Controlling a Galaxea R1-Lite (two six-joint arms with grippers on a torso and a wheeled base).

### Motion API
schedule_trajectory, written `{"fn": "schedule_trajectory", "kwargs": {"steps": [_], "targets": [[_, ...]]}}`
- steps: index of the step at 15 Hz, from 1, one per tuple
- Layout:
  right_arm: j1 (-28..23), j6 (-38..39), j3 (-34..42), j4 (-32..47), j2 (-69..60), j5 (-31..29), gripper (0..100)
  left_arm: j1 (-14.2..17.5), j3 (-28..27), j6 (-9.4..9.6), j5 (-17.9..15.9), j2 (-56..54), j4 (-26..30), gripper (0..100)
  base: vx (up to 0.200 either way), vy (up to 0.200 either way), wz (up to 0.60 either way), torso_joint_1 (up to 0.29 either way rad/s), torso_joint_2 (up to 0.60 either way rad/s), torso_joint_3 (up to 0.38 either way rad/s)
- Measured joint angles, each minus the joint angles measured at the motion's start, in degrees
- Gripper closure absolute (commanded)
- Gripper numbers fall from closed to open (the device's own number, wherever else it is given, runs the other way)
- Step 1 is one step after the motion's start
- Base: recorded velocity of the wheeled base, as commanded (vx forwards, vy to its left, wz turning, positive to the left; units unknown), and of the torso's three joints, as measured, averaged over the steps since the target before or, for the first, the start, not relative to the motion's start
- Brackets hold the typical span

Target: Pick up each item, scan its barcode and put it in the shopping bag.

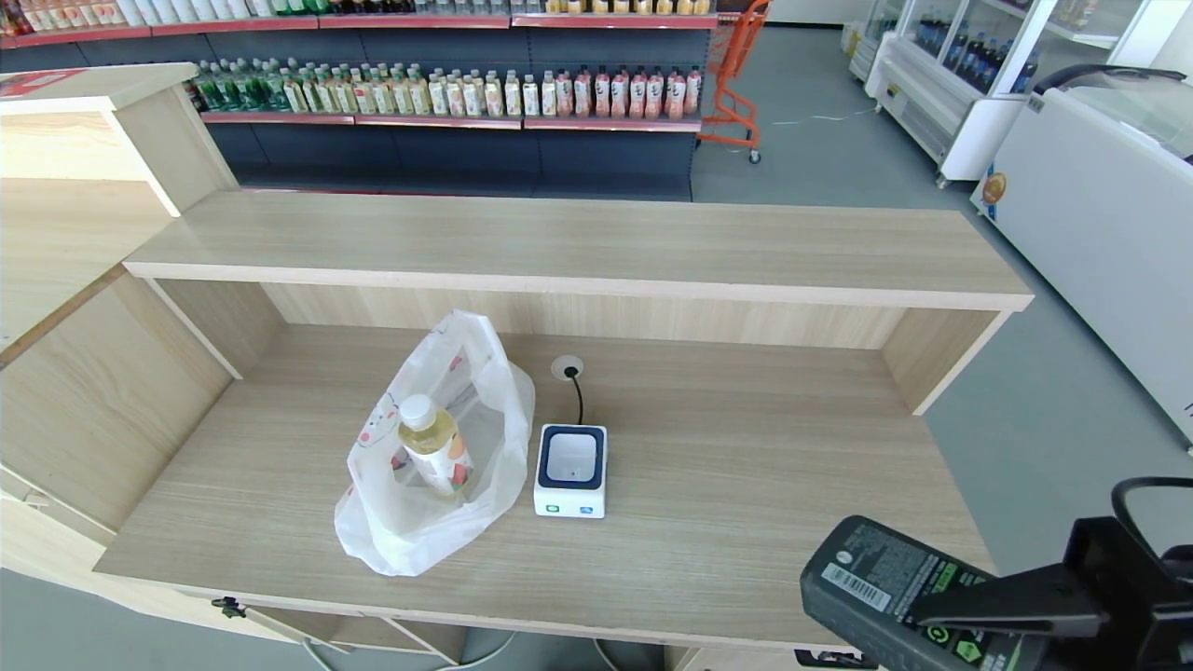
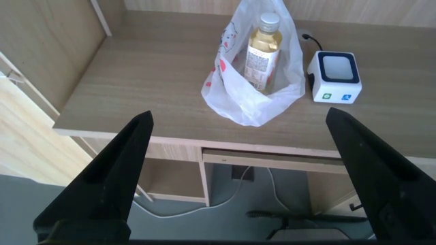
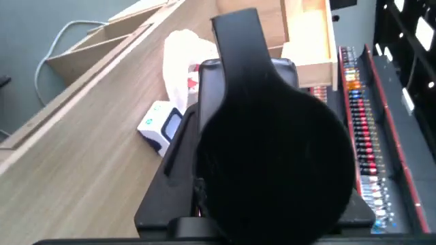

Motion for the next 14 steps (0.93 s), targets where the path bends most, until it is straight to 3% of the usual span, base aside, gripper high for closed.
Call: {"fn": "schedule_trajectory", "kwargs": {"steps": [3, 7, 10, 12, 14], "targets": [[-1.2, 13.8, 0.7, 1.0, -1.3, 0.3, 100, 0.0, 0.0, 0.00, 0.0, 0.0, 0.0, 0, 0.000, 0.000, 0.00, 0.000, 0.00, 0.000], [-3.9, 41.8, -0.2, -0.8, -2.3, -0.5, 100, 0.0, 0.0, 0.00, 0.0, 0.0, 0.0, 0, 0.000, 0.000, 0.00, 0.000, 0.00, 0.000], [-7.1, 77.8, -2.6, -1.4, -2.9, -3.3, 100, 0.0, 0.0, 0.00, 0.0, 0.0, 0.0, 0, 0.000, 0.000, 0.00, 0.000, 0.00, 0.000], [-7.6, 104.9, -5.8, -1.8, -2.6, -11.1, 100, 0.0, 0.0, 0.00, 0.0, 0.0, 0.0, 0, 0.000, 0.000, 0.00, 0.000, 0.00, 0.000], [-6.6, 127.3, -7.8, -2.2, -0.5, -20.1, 100, 0.0, 0.0, 0.00, 0.0, 0.0, 0.0, 0, 0.000, 0.000, 0.00, 0.000, 0.00, 0.000]]}}
